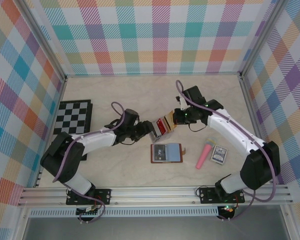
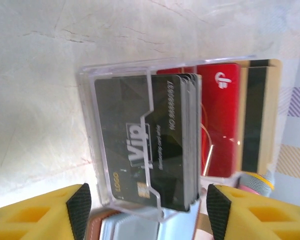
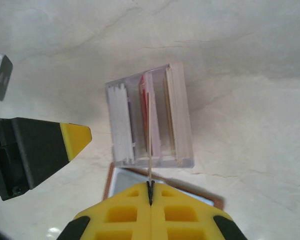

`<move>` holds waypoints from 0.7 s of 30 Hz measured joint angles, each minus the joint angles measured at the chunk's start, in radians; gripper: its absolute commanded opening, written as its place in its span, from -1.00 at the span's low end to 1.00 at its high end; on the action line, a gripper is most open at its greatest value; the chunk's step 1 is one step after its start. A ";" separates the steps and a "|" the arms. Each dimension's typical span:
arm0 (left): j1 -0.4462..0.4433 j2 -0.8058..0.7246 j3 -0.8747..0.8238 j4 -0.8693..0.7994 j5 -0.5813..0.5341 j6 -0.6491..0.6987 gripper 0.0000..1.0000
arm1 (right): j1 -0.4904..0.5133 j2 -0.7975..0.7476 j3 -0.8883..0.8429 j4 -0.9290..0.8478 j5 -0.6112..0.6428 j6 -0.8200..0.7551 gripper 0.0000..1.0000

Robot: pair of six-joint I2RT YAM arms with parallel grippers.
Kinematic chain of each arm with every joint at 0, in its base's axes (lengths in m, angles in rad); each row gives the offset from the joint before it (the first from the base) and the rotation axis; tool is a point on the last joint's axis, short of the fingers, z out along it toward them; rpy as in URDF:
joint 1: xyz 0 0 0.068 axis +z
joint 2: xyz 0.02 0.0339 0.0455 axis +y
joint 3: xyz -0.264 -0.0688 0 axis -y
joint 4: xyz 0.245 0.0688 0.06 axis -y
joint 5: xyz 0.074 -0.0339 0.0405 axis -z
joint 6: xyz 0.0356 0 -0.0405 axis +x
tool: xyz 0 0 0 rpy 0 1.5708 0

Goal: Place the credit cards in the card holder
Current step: Pick up the credit card from the storage box.

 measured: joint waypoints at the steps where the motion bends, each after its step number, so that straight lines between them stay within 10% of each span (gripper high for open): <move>1: -0.001 -0.027 -0.016 0.009 0.007 -0.011 0.37 | -0.014 -0.026 -0.036 0.027 -0.040 0.021 -0.99; 13: -0.076 -0.110 -0.079 0.321 0.188 -0.166 0.32 | -0.055 -0.175 -0.309 0.333 -0.365 0.299 -0.96; 21: -0.087 -0.100 -0.079 0.401 0.225 -0.199 -0.21 | -0.055 -0.188 -0.338 0.414 -0.424 0.364 -0.94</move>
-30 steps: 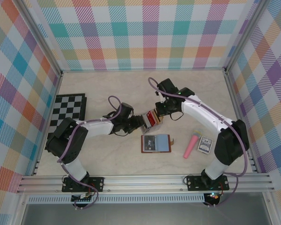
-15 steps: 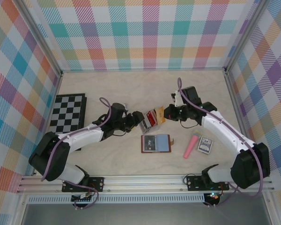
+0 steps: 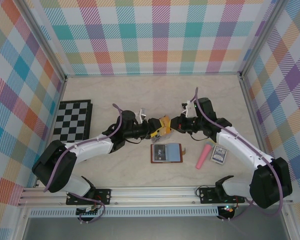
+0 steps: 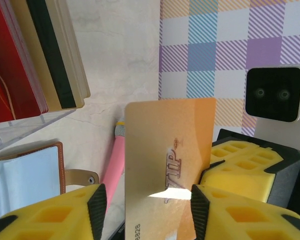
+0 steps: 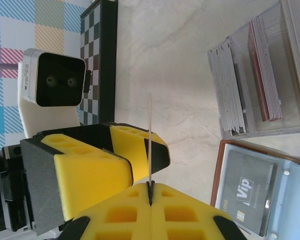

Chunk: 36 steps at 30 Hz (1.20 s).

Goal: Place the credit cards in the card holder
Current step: Pick up the credit card from the storage box, then insert the credit card into the card slot.

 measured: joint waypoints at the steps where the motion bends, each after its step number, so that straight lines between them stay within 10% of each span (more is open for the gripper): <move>1: 0.000 0.000 0.000 0.005 0.000 -0.001 -0.28 | 0.000 -0.001 -0.004 0.004 -0.002 0.007 -0.93; 12: 0.000 -0.030 -0.014 -0.008 -0.003 0.014 -0.96 | -0.005 -0.005 -0.049 -0.006 0.024 0.018 -0.60; 23: -0.076 -0.093 -0.046 -0.232 -0.114 0.126 -1.00 | 0.030 -0.003 -0.161 -0.097 0.100 -0.010 -0.31; 36: -0.185 0.076 -0.079 -0.221 -0.199 0.155 -1.00 | 0.052 0.095 -0.221 -0.130 0.216 -0.042 -0.43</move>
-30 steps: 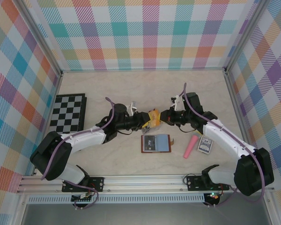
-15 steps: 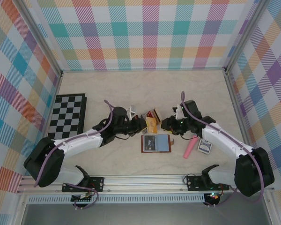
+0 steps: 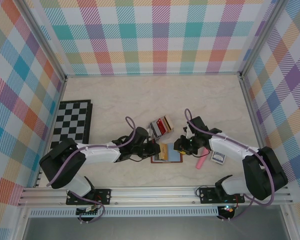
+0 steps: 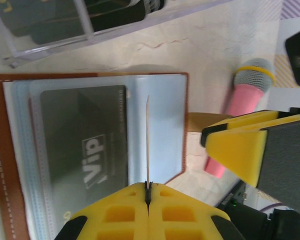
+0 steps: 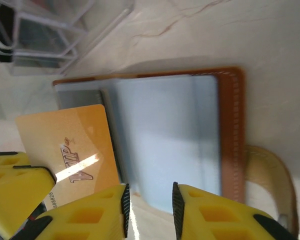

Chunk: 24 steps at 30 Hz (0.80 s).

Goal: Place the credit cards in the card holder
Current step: Insert the credit card into the card slot.

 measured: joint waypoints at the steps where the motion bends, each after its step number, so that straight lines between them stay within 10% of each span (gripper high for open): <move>1: 0.000 0.007 -0.003 0.004 -0.005 0.000 -1.00 | 0.000 0.005 -0.001 -0.001 0.013 -0.001 -0.44; 24: -0.011 0.085 -0.058 0.201 -0.020 -0.016 -1.00 | -0.002 0.111 -0.002 -0.013 0.101 -0.020 -0.65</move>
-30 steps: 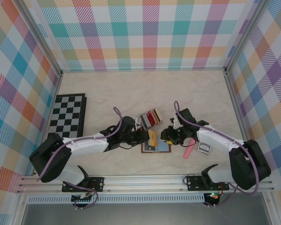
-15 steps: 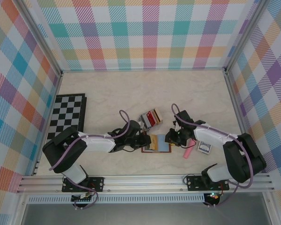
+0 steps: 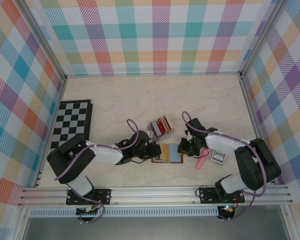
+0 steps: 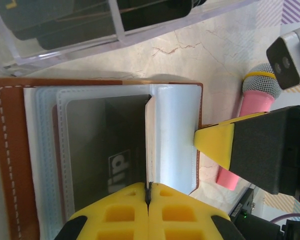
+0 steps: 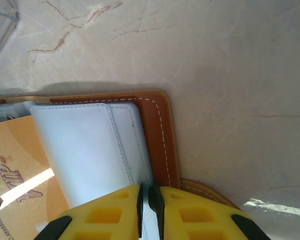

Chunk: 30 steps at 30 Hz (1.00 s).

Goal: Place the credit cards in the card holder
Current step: Insert the credit card into the card slot.

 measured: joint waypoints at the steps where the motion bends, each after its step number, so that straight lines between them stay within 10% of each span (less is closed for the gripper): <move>1: 0.000 0.005 0.000 0.013 0.001 -0.003 -1.00 | 0.000 0.002 0.002 -0.002 0.000 0.000 -0.66; 30: -0.016 0.072 0.061 -0.023 0.053 0.002 -0.96 | 0.000 0.029 0.034 -0.039 0.005 -0.006 -0.65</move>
